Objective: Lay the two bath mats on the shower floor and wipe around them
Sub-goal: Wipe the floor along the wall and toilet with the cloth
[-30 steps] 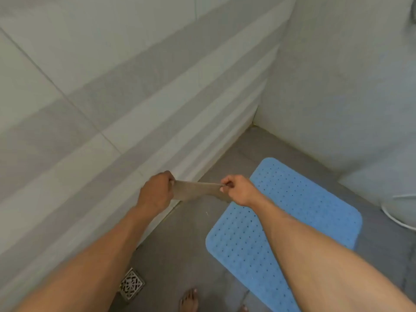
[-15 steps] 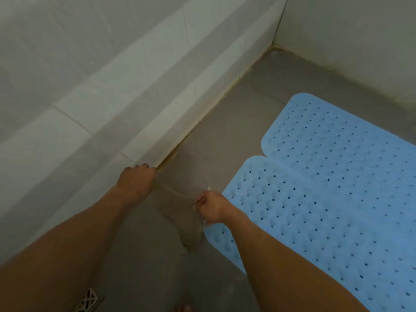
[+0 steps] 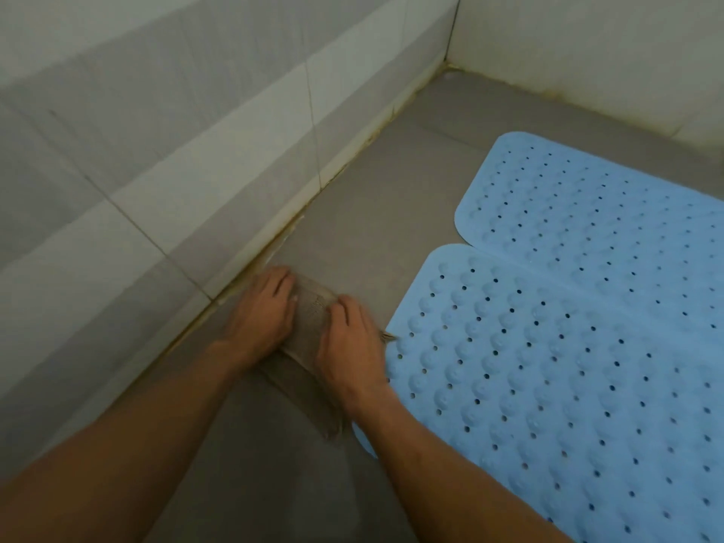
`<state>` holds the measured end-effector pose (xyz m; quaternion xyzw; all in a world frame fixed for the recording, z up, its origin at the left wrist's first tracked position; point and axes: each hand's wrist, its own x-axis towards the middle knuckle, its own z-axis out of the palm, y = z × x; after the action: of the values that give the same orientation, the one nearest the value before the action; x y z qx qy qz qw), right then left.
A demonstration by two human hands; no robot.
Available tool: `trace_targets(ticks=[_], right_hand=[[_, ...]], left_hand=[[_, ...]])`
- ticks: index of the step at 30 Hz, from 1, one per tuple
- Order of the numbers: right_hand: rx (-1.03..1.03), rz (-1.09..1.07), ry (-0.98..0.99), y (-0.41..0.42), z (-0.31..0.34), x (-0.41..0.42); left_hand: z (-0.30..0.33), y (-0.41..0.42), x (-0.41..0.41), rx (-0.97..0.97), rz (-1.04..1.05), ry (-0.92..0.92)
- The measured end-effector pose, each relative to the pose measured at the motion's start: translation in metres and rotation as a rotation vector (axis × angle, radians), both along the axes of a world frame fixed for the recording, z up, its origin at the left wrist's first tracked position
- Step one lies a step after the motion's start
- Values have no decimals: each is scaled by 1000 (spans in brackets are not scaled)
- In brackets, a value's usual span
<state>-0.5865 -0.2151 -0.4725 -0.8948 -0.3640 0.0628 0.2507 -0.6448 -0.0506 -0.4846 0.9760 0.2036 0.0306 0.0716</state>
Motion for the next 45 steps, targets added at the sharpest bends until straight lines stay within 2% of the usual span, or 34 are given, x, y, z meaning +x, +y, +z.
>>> trace_targets(ticks=[2, 5, 11, 16, 34, 38, 45], right_hand=[[-39, -34, 82, 4, -12, -23], [-107, -72, 58, 4, -19, -33], [-151, -62, 30, 11, -30, -8], [-162, -99, 33, 25, -31, 32], [-243, -143, -26, 56, -36, 291], [-202, -172, -47, 62, -36, 303], [-173, -190, -32, 61, -32, 300]], left_hand=[[-9, 4, -12, -17, -59, 56], [-15, 5, -18, -87, -70, 102], [-26, 13, -6, -70, -80, 76], [-24, 31, 41, -65, -140, 88], [-23, 57, 294, -46, -183, 83], [-22, 68, 325, -19, -213, 93], [-20, 68, 325, -24, -223, 97]])
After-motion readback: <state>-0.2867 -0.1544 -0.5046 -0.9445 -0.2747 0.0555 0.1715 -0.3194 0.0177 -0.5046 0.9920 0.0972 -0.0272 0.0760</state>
